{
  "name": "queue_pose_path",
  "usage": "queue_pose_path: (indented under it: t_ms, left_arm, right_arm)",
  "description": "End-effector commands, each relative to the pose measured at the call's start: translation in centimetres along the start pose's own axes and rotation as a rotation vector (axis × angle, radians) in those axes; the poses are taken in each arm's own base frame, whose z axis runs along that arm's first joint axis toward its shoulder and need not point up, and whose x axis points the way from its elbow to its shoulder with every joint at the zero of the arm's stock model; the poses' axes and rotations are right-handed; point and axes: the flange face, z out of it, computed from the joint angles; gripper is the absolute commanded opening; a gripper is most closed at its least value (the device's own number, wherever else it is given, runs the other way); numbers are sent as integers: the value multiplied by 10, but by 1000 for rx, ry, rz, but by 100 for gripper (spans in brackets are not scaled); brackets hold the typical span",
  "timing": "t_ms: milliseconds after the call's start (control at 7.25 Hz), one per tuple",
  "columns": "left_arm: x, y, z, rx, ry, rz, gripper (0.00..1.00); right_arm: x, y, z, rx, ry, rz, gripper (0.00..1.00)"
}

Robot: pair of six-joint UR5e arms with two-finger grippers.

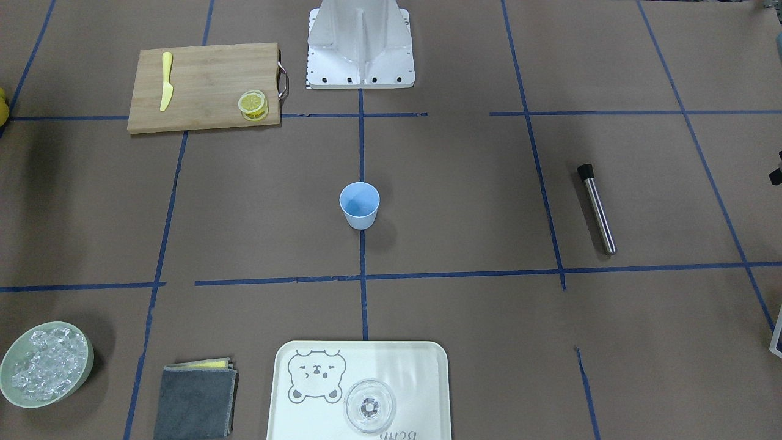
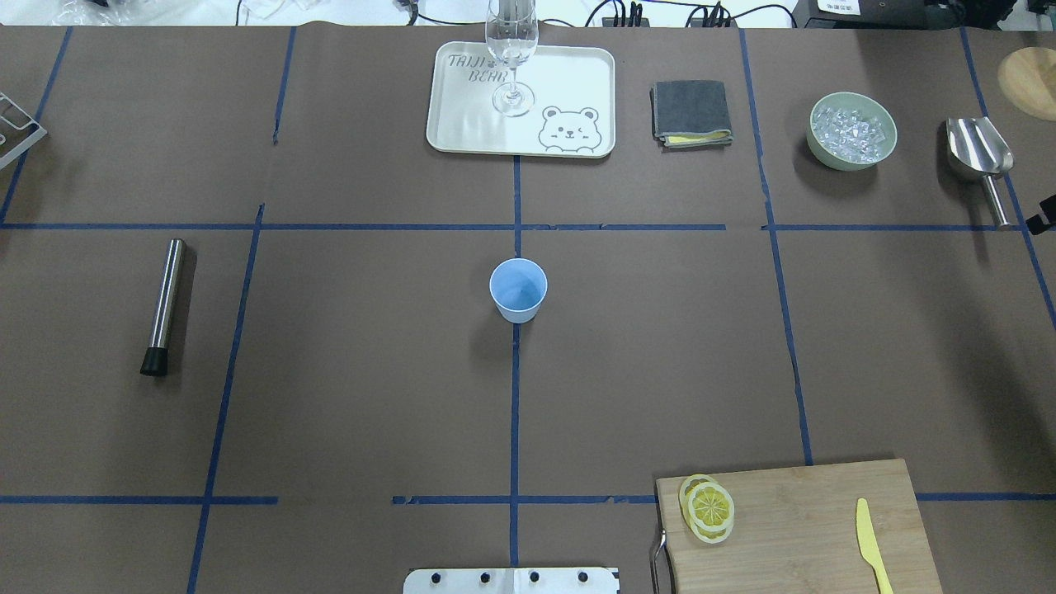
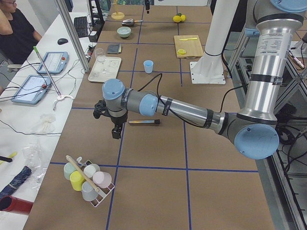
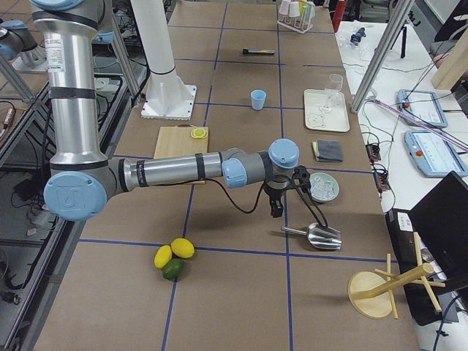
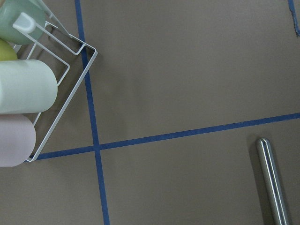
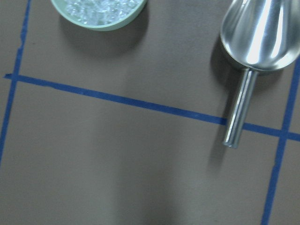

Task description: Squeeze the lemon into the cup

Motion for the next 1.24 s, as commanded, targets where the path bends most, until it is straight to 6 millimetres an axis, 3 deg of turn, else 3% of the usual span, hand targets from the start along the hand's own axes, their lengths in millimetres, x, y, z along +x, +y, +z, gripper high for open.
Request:
queue_pose_path:
  t_ms: [0,138,276,552,690,966,1103]
  left_arm:
    - [30,-5,21,12,34,97,100]
    - [32,-5,21,12,36,100,100]
    - [29,-5,24,8,36,98,100]
    - [29,-5,24,9,36,99,100]
    - [30,-6,24,10,36,102,100]
    - [30,-6,23,12,36,104,100]
    - [30,-6,23,12,36,104,100]
  right_arm:
    - [-85,21,7,-54,-122,15,100]
    - [-151,32,7,-78,-126,116,100]
    - [-216,61,26,-57,-10,54,100]
    - [-321,100,61,7,52,129,100]
    - [-361,126,84,62,34,140,100]
    - [-422,194,142,101,80,180,100]
    - [-447,210,148,90,49,194,100]
